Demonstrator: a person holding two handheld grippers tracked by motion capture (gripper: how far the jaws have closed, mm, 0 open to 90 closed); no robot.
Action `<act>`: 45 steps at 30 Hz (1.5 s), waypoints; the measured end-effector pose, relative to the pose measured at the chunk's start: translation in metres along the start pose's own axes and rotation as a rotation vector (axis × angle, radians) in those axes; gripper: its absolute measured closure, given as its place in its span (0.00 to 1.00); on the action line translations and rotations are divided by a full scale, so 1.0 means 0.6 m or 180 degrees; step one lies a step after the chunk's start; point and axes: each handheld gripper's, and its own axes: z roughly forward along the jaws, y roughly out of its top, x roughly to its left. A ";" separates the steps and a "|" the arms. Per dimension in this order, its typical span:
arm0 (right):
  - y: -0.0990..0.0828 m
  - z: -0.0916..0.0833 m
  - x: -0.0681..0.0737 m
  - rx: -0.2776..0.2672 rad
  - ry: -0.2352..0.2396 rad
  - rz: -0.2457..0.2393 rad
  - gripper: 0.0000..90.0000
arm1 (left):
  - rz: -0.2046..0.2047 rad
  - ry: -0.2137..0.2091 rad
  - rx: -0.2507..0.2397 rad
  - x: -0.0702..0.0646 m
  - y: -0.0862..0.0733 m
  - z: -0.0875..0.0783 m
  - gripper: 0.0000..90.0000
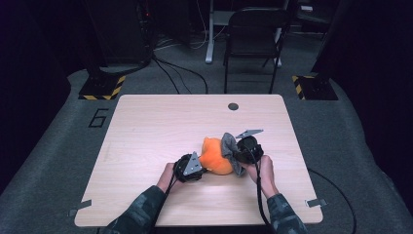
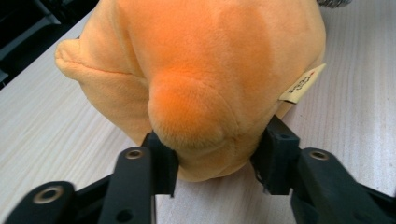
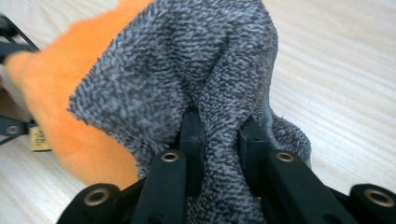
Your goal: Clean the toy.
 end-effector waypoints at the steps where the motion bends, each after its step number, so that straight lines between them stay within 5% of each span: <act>1: 0.001 -0.007 -0.005 -0.0065 0.0030 -0.0021 0.84 | -0.0008 -0.0008 0.0009 0.001 0.000 -0.001 0.67; 9: -0.016 -0.080 -0.048 -0.0229 -0.0307 0.0112 0.84 | -0.0050 -0.0024 0.0003 0.005 -0.004 -0.003 0.69; 15: -0.108 -0.108 -0.095 -0.0032 -0.0699 0.0290 0.84 | -0.0056 -0.0024 -0.0018 0.005 -0.006 -0.003 0.70; 20: -0.128 -0.100 -0.121 0.0052 -0.0731 0.0438 0.84 | -0.0040 0.0012 -0.0024 0.002 -0.009 -0.003 0.70; 31: -0.120 -0.081 -0.116 0.0117 -0.0718 0.0366 0.83 | -0.0069 0.0002 -0.0117 0.002 -0.007 -0.009 0.79; 40: -0.119 -0.091 -0.126 0.0081 -0.0750 0.0429 0.83 | -0.0622 -0.0275 -0.0437 0.023 0.057 -0.062 0.81; 45: -0.119 -0.092 -0.128 0.0075 -0.0755 0.0423 0.83 | -0.0783 -0.0370 -0.0324 0.031 0.074 -0.078 0.81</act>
